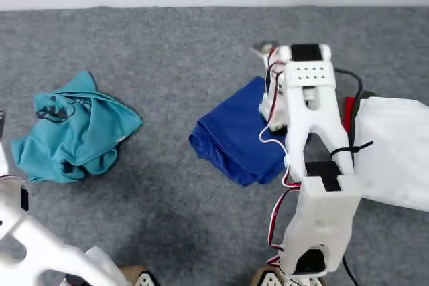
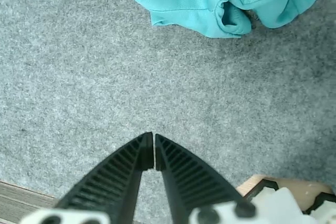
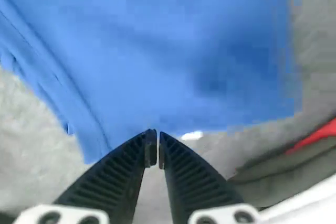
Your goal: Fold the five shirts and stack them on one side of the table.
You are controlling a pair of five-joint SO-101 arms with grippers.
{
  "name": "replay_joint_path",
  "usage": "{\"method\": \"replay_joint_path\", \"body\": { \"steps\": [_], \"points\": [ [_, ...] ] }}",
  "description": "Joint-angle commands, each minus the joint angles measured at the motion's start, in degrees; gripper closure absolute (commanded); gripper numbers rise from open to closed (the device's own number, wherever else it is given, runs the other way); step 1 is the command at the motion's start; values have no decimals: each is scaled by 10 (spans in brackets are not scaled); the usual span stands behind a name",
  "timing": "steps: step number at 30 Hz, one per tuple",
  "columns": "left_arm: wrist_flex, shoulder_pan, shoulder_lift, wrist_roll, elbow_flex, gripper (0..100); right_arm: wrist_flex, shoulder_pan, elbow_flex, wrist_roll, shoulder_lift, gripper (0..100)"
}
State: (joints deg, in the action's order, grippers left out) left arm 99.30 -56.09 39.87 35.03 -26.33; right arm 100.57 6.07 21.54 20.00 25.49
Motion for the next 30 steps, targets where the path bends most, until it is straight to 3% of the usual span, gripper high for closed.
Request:
{"method": "replay_joint_path", "body": {
  "steps": [1,8,19,24,30],
  "points": [
    [6,0,14,-2,2,985,-15,9,-70,-28,-43,988],
    [5,1,14,-3,2,985,-95,90,-181,-33,-44,988],
    [6,-3,14,-4,2,985,-29,169,-204,-46,-92,988],
    [6,-3,14,-4,2,985,7,179,-202,11,-196,988],
    [6,1,14,-4,1,985,-118,164,-197,27,-245,988]
  ]
}}
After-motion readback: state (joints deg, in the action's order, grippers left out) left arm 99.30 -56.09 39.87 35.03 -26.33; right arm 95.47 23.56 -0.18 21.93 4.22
